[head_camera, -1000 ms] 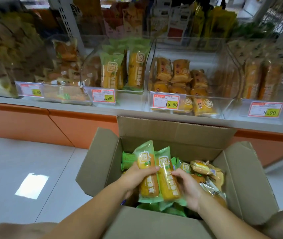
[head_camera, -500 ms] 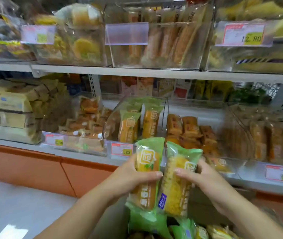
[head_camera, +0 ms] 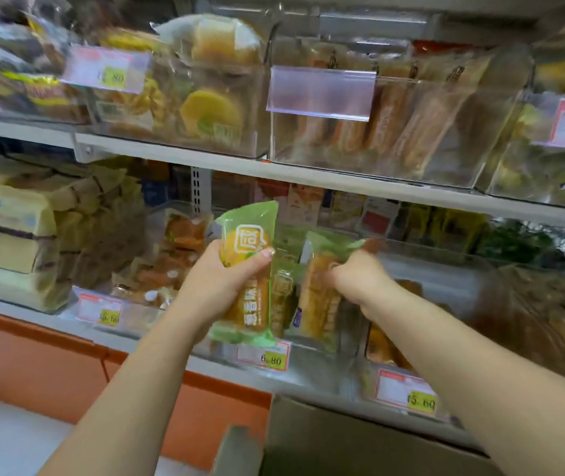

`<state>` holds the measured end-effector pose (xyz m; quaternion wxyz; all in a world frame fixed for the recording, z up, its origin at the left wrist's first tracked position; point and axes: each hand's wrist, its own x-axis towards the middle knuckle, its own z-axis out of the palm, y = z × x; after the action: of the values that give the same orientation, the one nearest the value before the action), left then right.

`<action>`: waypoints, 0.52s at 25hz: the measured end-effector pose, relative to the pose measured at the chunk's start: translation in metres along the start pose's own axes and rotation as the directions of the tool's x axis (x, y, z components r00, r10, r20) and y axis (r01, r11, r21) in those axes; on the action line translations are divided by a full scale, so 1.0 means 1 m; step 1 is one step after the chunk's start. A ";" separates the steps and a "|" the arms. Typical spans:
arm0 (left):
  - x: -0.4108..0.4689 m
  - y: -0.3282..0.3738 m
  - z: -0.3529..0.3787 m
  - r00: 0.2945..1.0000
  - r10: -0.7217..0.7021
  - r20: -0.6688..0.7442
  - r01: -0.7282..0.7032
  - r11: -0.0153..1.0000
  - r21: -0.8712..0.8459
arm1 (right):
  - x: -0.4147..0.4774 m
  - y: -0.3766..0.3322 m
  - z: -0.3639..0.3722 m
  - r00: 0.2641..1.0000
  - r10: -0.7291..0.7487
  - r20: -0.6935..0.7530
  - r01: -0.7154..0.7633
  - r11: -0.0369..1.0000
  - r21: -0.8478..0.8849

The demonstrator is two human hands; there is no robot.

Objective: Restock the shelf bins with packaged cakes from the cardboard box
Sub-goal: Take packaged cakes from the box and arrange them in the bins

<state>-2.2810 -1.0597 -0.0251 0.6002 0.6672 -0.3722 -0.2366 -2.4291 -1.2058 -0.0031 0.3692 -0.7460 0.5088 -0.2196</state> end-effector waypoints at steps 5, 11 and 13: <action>0.015 -0.011 -0.002 1.000 -0.018 0.003 0.018 1.000 -0.004 | 0.021 0.016 0.047 0.995 0.061 -0.085 -0.053 0.994 0.095; 0.015 -0.005 0.008 0.997 -0.004 0.071 0.001 0.999 0.045 | 0.006 -0.007 0.022 0.995 0.044 0.087 -0.030 0.987 -0.158; 0.010 0.001 0.012 0.997 0.008 0.081 -0.015 0.996 0.086 | -0.007 -0.026 -0.005 0.991 -0.066 0.114 0.104 0.923 -0.370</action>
<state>-2.2845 -1.0753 -0.0251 0.5568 0.6804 -0.4097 -0.2435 -2.4196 -1.1956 0.0210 0.2348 -0.8341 0.4897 -0.0967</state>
